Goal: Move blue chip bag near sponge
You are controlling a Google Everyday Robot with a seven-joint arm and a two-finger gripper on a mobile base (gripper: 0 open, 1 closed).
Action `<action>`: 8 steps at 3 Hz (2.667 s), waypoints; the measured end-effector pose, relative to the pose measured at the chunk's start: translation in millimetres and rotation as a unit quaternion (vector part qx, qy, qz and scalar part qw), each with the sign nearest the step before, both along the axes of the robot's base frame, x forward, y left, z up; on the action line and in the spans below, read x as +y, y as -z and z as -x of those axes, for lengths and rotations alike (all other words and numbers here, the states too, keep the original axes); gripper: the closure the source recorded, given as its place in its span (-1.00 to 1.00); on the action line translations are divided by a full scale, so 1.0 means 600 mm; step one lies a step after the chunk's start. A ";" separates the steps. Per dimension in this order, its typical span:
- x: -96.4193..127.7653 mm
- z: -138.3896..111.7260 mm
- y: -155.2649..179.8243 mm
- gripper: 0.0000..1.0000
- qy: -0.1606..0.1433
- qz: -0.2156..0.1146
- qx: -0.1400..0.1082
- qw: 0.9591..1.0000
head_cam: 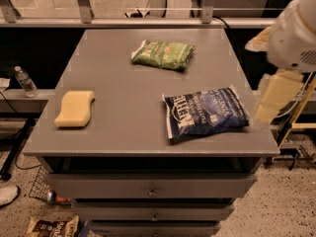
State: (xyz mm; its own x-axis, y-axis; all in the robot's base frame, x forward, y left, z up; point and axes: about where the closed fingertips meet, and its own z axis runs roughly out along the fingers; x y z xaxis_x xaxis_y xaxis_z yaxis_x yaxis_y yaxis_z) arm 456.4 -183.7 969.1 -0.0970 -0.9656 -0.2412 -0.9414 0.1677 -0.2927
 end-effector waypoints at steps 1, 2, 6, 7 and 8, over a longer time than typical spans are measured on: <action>0.077 -0.034 0.054 -1.00 -0.079 -0.032 0.009 0.996; 0.126 -0.061 0.113 -1.00 -0.128 -0.041 0.028 0.991; 0.190 -0.123 0.239 -0.20 -0.162 -0.029 0.080 0.983; 0.190 -0.129 0.229 0.26 -0.160 -0.035 0.076 0.984; 0.200 -0.137 0.181 0.73 -0.169 -0.066 0.050 0.982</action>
Offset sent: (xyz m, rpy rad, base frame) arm 0.0552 0.1040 -0.1088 0.0958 0.1023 0.3588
